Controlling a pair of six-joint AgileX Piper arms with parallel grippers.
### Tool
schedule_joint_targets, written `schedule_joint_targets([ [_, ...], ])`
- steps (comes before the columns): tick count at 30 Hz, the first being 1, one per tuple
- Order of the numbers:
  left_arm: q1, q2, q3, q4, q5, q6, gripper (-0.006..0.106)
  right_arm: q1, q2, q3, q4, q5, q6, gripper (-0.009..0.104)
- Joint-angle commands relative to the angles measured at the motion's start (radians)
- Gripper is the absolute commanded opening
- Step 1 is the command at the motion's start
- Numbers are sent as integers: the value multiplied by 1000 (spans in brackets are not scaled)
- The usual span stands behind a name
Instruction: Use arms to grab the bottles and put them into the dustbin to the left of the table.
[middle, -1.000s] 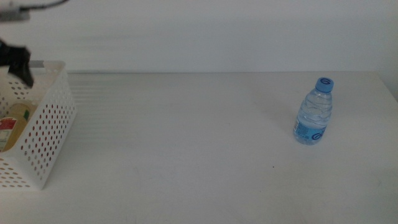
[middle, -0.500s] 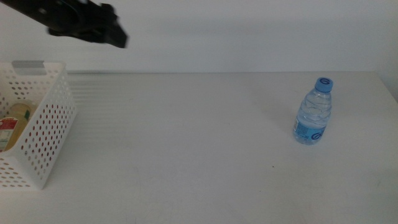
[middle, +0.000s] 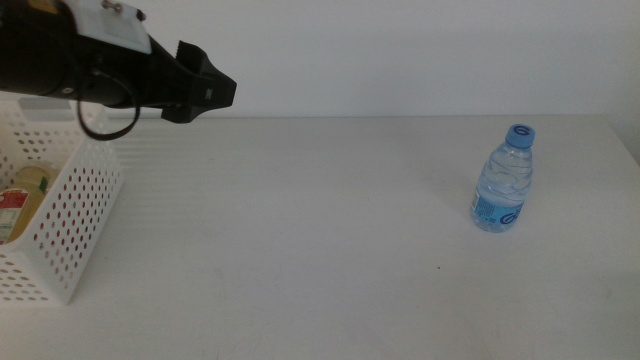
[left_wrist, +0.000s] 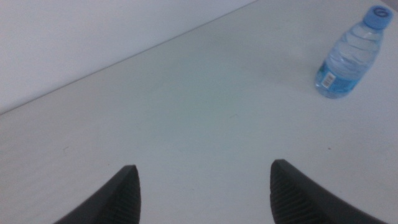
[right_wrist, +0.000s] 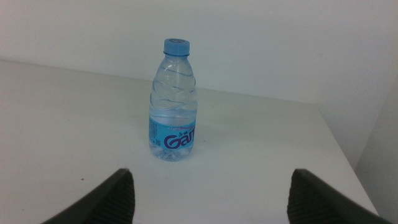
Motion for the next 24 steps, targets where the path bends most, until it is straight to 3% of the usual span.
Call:
schedule_joint_targets([
  [1,-5,-50,-23,-37,-39,1,63,-6,-27,-9,-6,-82,-4,64],
  [8,-4,-66,-24,-126,-47,-6,64,-6,-27,-9,-6,-82,-4,64],
  [11,-5,-79,-23,-27,-3,-74,69,-6,-27,-9,-6,-82,-4,64],
  [16,-5,-171,20,182,119,-330,90,-6,-27,-9,-6,-82,-4,64],
  [24,-5,-377,326,203,-140,-417,90,-6,-27,-9,-6,-82,-4,64],
])
